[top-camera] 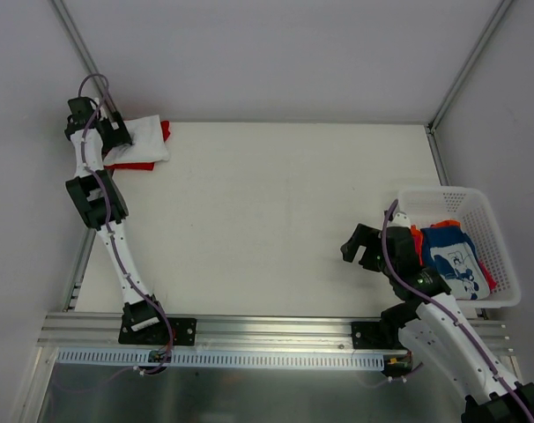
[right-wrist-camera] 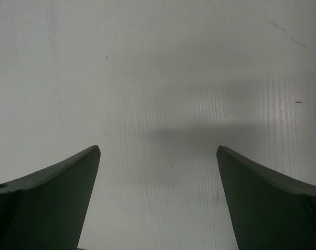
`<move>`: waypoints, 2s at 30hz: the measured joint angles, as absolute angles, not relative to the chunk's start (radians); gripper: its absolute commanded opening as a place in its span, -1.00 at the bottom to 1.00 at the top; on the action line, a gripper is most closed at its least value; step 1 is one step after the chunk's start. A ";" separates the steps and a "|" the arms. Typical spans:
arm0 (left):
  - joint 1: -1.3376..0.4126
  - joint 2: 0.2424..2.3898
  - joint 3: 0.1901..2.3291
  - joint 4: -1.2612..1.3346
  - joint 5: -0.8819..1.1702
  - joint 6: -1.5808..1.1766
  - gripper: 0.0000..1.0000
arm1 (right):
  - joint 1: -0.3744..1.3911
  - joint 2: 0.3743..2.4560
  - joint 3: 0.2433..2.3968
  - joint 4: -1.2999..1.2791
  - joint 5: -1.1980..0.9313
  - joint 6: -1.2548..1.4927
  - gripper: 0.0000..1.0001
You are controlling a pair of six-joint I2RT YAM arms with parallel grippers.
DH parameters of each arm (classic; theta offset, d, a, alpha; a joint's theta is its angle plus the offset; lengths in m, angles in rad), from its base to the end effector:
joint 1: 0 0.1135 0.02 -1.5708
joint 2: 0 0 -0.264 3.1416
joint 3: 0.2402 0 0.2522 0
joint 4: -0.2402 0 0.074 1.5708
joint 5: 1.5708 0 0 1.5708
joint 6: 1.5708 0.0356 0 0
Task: Fold and stack the t-shirts
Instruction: Neatly place the folded tshirt to the corner
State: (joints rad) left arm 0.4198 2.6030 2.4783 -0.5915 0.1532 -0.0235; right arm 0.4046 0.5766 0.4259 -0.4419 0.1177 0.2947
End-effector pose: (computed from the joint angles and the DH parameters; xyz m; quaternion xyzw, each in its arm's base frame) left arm 0.5314 0.2312 0.2063 -0.1685 0.8922 0.0131 0.4188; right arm 0.1309 0.0515 0.2189 -0.0208 0.8814 0.1119 0.4584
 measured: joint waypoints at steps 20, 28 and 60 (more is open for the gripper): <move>0.245 2.296 2.478 -0.509 0.230 -0.134 0.98 | 0.409 0.371 0.411 -0.560 0.115 0.321 0.99; 0.109 2.294 2.374 -0.506 0.170 -0.093 0.98 | 0.417 0.462 0.512 -0.620 0.088 0.324 0.99; 0.421 2.490 2.311 -0.498 0.174 -0.248 0.97 | 0.450 0.352 0.757 -0.951 0.205 0.344 0.99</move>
